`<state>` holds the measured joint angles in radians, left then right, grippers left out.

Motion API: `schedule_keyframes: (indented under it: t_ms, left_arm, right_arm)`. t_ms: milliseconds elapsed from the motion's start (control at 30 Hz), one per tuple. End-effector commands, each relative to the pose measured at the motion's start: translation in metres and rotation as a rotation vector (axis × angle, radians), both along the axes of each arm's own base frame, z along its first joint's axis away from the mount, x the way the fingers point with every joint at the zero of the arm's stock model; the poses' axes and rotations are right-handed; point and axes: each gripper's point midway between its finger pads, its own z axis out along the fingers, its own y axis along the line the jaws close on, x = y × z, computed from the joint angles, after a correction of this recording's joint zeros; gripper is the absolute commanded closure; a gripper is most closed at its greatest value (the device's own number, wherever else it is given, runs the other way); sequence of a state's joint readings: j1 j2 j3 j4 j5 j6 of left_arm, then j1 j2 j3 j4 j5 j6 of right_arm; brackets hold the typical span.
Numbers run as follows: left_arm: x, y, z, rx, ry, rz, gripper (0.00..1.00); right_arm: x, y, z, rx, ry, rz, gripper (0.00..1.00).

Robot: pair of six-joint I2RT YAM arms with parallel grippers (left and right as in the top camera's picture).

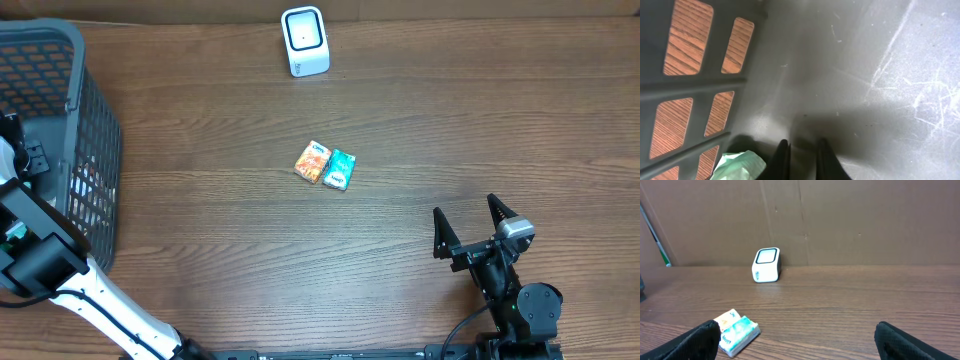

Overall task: Scan the item barcode
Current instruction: 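Grasp the light green wrapped packet in the basket with the left gripper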

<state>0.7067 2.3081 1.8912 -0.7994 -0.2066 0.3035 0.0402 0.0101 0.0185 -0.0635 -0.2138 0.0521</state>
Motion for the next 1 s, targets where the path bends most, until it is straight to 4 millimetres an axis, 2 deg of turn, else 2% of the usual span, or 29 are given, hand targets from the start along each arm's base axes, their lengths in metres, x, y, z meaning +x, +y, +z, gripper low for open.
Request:
schedule_keyframes:
  t_ms: [0,167,267,400,500,533,567,600,633,700,800,900,967]
  left_arm:
    - [-0.009,-0.008,-0.020,-0.030,0.062,-0.011,0.96]
    - [0.002,-0.018,-0.001,-0.024,0.052,-0.033,0.96]
    - [0.011,-0.021,0.023,-0.001,0.022,-0.010,0.96]
    - [0.025,-0.023,0.064,0.027,-0.068,0.060,0.96]
    - [0.033,-0.027,0.085,0.039,-0.107,0.064,0.96]
    - [0.034,-0.029,0.088,0.043,-0.109,0.058,0.91]
    - [0.033,-0.031,0.088,0.044,-0.097,0.049,0.71]
    - [0.030,-0.032,0.087,0.041,-0.084,0.049,0.44]
    - [0.026,-0.034,0.084,0.030,-0.065,0.050,0.33]
    - [0.014,-0.037,0.076,0.006,-0.016,0.059,0.17]
    - [-0.019,-0.028,0.068,0.024,0.081,0.144,0.00]
    - [-0.047,-0.016,0.068,0.052,0.142,0.248,0.00]
    - [-0.055,-0.013,0.066,0.039,0.149,0.270,0.00]
  right_arm:
    - [0.000,0.002,-0.002,0.004,0.000,0.009,0.00]
    - [0.000,0.002,-0.002,0.004,-0.001,0.009,0.00]
    - [0.000,0.002,-0.002,0.004,-0.001,0.009,0.00]
    - [0.000,0.002,-0.002,0.004,0.000,0.009,0.00]
    - [0.000,0.002,-0.002,0.004,-0.001,0.009,0.00]
    - [0.000,0.002,-0.002,0.004,0.000,0.009,0.00]
    - [0.000,0.002,-0.002,0.004,-0.001,0.009,0.00]
    - [0.000,0.002,-0.002,0.004,0.000,0.009,0.00]
    - [0.000,0.002,-0.002,0.004,-0.001,0.009,0.00]
    - [0.000,0.002,-0.002,0.004,-0.001,0.009,0.00]
    - [0.000,0.002,-0.002,0.004,0.000,0.009,0.00]
    - [0.000,0.002,-0.002,0.004,-0.001,0.009,0.00]
    - [0.000,0.002,-0.002,0.004,0.000,0.009,0.00]
